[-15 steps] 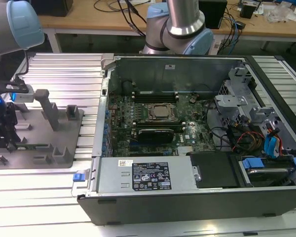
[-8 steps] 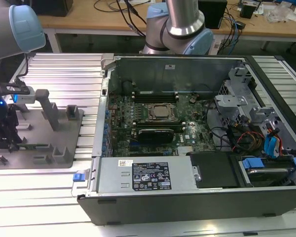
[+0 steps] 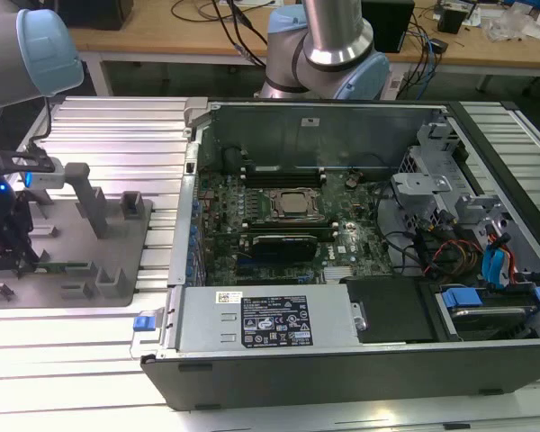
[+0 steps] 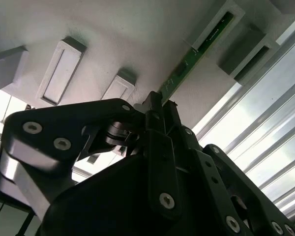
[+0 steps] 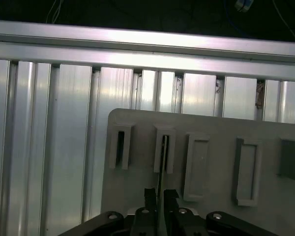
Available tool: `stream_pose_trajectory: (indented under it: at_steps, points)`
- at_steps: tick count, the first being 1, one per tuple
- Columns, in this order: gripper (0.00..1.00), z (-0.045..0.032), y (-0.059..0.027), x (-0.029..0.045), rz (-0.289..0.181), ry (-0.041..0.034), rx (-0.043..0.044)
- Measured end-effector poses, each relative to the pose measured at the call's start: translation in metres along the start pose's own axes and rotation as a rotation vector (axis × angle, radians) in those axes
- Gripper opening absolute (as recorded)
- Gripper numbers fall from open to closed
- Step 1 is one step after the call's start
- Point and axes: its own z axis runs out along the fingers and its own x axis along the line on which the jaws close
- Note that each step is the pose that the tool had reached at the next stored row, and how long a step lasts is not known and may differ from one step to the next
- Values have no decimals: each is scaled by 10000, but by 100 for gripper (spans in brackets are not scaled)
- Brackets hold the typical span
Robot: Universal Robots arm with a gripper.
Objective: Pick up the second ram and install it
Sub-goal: 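Pick up the second ram and move it above second insertion slot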
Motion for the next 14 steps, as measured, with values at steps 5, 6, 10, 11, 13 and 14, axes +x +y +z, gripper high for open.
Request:
stream_pose_trajectory:
  at_steps: [5,6,10,11,13,14]
  points:
    - [19,-23,-4,0,145,-1,0]
    - [19,-23,-3,1,144,0,-1]
    - [11,-24,-3,1,146,0,-2]
    - [9,-24,-3,1,146,0,-2]
    - [9,-24,-3,1,147,0,-2]
    - [9,-24,-3,1,147,0,-2]
